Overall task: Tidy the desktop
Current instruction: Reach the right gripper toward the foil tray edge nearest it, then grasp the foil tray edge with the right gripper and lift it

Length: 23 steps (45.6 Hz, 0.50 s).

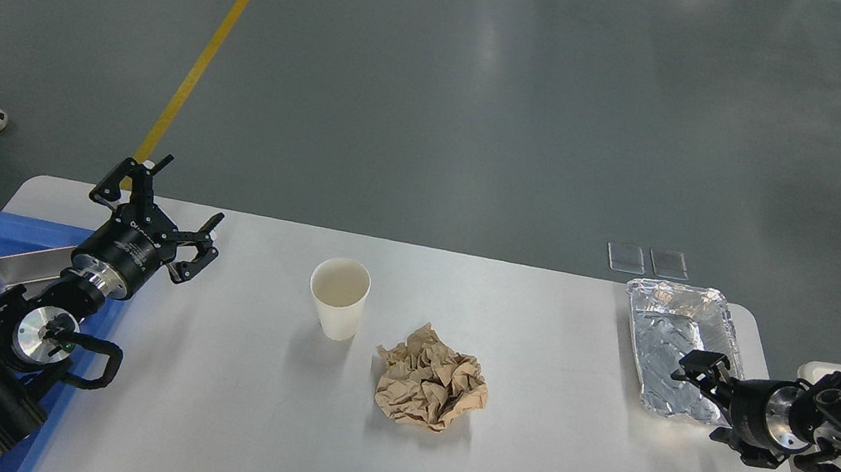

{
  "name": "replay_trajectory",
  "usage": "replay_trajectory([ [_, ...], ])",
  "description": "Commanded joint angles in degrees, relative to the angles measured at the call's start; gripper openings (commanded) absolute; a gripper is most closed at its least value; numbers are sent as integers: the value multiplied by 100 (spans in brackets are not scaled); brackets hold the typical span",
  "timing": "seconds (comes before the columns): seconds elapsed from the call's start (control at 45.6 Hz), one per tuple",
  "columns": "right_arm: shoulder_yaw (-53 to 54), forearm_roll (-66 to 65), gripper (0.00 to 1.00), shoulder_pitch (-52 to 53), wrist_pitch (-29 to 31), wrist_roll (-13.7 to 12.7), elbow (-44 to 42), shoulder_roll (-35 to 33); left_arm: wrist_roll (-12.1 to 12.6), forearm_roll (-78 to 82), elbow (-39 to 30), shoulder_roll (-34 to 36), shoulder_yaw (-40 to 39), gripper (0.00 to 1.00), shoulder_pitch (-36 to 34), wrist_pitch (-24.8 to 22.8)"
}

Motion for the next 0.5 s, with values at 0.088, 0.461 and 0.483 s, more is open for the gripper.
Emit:
replay_trajectory([
  [0.088,-9,-52,100,0,-9,-1,-160,164,-1,-5,0,0,0,99,-9,17],
  [0.461,-281,-254,24,106,26,8,-178,164,-1,-5,0,0,-9,99,0,17],
  [0.483,-290,-254,21,114,26,-1,-178,164,-1,-5,0,0,-9,99,0,17],
])
